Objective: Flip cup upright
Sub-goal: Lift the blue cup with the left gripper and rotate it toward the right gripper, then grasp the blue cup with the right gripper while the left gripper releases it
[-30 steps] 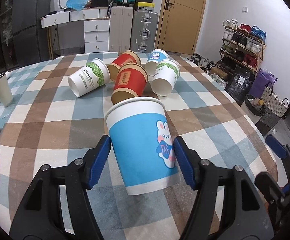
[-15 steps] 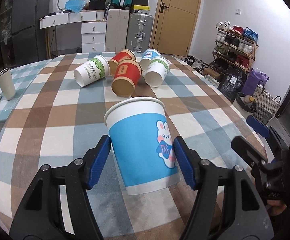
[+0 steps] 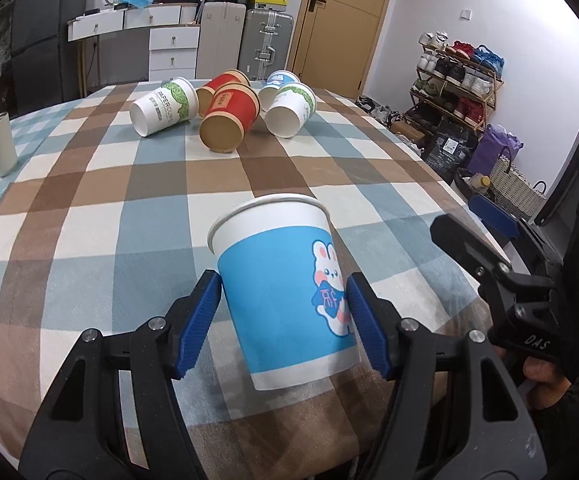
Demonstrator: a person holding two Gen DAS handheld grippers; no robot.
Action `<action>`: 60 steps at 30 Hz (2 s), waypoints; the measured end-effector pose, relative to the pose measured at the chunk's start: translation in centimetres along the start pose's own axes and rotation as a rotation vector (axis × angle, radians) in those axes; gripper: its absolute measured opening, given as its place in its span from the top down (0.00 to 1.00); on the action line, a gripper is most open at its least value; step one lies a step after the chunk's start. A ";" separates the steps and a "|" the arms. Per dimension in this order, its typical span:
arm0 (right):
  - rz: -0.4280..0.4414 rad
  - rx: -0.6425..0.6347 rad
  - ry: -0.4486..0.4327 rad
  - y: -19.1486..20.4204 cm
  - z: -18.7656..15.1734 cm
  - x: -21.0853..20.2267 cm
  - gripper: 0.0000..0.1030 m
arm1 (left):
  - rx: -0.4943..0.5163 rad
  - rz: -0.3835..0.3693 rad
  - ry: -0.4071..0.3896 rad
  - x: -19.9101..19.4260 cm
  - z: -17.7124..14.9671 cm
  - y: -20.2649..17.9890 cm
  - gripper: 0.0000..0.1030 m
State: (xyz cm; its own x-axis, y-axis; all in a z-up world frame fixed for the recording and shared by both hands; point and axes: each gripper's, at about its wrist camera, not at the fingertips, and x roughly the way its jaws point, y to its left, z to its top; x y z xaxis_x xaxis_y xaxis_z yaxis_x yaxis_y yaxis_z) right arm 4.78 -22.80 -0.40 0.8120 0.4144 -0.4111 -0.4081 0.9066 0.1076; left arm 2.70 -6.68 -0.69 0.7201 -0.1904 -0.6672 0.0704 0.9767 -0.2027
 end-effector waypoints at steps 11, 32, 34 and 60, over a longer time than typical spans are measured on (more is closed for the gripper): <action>-0.003 0.002 -0.004 0.0 0.0 0.0 0.00 | 0.010 -0.021 0.022 0.6 -0.6 -0.1 0.35; 0.066 0.016 0.054 1.9 0.4 -0.3 0.00 | 0.010 0.018 -0.147 -4.2 0.3 3.2 0.00; 0.069 0.022 0.061 2.0 0.4 -0.3 0.00 | 0.011 0.025 -0.161 -4.6 0.3 3.7 0.00; 0.123 0.122 0.229 3.5 1.2 2.4 0.00 | 0.048 0.130 -0.246 -4.6 -2.1 7.7 0.00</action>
State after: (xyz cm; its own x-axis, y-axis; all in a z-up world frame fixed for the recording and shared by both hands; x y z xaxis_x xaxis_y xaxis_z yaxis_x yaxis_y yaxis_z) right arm 5.77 -18.53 0.10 0.6384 0.5055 -0.5804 -0.4334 0.8593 0.2717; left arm -1.48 1.50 -0.69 0.8706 -0.0396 -0.4903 -0.0049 0.9960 -0.0892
